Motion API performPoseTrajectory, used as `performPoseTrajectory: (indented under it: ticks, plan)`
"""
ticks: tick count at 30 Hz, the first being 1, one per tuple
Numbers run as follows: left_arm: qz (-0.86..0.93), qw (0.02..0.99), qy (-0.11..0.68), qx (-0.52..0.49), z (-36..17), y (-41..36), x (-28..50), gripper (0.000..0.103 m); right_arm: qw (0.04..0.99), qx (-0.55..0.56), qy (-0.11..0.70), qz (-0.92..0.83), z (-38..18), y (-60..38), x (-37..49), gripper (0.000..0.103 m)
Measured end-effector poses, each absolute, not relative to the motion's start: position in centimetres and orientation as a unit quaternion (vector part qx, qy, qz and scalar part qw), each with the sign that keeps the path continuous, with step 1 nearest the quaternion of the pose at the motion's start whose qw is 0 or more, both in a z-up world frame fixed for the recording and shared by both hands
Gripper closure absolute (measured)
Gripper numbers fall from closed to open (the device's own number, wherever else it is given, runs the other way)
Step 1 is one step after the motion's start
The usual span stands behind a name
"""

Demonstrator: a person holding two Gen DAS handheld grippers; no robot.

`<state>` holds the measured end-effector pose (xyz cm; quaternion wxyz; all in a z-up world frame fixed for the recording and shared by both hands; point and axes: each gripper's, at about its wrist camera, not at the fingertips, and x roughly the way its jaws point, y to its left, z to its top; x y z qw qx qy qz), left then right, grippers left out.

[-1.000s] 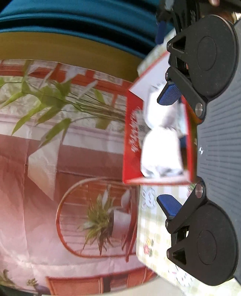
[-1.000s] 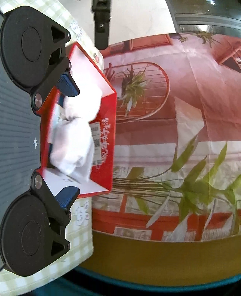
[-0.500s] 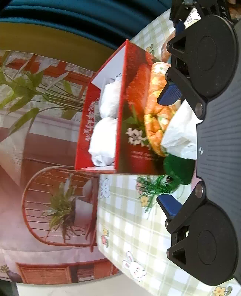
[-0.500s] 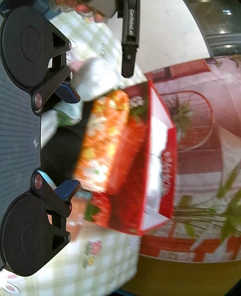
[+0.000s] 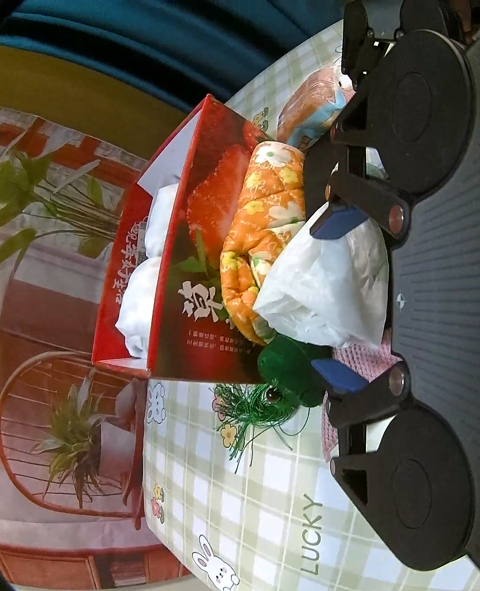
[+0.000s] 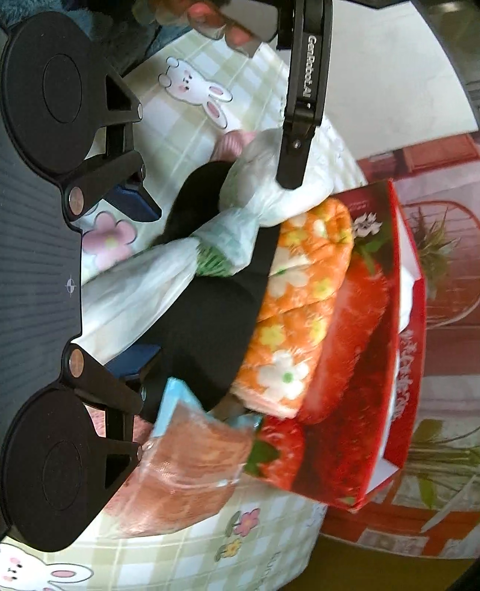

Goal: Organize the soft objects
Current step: 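Return the right tool to the pile and grasp the second white cloth bundle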

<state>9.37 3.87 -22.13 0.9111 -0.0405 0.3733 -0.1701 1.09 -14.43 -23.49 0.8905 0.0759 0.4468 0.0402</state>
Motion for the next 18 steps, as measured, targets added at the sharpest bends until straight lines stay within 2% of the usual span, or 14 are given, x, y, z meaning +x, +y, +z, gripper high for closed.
performPoseTrajectory:
  ticks: [3, 5, 6, 12, 18]
  plan:
    - [-0.177, 0.909, 0.374, -0.043, -22.3, 3.7, 9.2, 0.035, 0.886, 0.070, 0.458, 0.033, -23.9, -14.4, 1.2, 0.035]
    - [-0.180, 0.908, 0.377, -0.047, -22.4, 3.6, 9.1, 0.038, 0.884, 0.062, 0.462, 0.030, -24.0, -14.1, 1.1, 0.040]
    - [-0.181, 0.907, 0.376, -0.047, -22.4, 3.6, 9.1, 0.041, 0.885, 0.056, 0.462, 0.027, -24.0, -14.1, 1.1, 0.051]
    - [-0.176, 0.915, 0.360, -0.046, -21.7, 3.7, 8.5, 0.062, 0.888, 0.052, 0.455, 0.032, -23.4, -14.3, 1.0, 0.070]
    - [-0.174, 0.928, 0.326, -0.053, -20.3, 4.3, 8.2, 0.063, 0.901, 0.037, 0.431, 0.044, -21.5, -14.1, 1.3, 0.077]
